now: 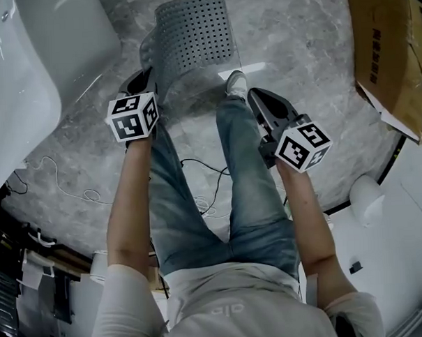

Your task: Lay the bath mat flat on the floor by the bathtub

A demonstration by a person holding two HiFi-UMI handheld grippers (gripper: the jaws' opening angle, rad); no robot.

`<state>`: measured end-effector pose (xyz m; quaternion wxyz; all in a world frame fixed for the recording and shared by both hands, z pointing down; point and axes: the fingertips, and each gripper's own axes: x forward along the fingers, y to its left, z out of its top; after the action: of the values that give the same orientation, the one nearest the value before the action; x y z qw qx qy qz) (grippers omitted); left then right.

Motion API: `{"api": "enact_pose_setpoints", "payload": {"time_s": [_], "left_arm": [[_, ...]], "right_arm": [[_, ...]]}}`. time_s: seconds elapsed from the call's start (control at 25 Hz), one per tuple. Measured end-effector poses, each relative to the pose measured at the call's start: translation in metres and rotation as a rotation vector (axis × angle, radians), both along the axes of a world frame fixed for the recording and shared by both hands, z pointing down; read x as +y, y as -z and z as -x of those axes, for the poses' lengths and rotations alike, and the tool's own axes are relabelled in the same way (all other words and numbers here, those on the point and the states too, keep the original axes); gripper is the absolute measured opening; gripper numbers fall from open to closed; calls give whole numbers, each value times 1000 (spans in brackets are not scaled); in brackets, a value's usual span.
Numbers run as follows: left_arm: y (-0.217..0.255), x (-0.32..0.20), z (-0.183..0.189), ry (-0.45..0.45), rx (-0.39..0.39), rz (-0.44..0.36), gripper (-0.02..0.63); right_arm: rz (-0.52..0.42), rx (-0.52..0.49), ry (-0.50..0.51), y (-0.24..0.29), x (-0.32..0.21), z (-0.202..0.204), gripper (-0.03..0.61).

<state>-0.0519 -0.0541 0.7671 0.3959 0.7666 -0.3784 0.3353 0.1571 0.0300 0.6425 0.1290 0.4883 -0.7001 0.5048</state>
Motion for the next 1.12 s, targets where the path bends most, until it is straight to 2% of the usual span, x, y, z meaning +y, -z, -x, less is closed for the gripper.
{"api": "enact_pose_setpoints", "payload": {"time_s": [0.32,0.56,0.84,1.12], "left_arm": [[-95,3,94,34,-96,59,29],[-150,14,131,19,-149,88,29],[-196,27,163,24,-215,92,29],[-238,31,194,31,-275,82,29]], "right_arm": [[64,7,40,-75,-13,54,26],[99,18,95,-140,-21,84,26],[144,56,120,-216,-18,91,28],[173,191,171,-300,-1,73,29]]}}
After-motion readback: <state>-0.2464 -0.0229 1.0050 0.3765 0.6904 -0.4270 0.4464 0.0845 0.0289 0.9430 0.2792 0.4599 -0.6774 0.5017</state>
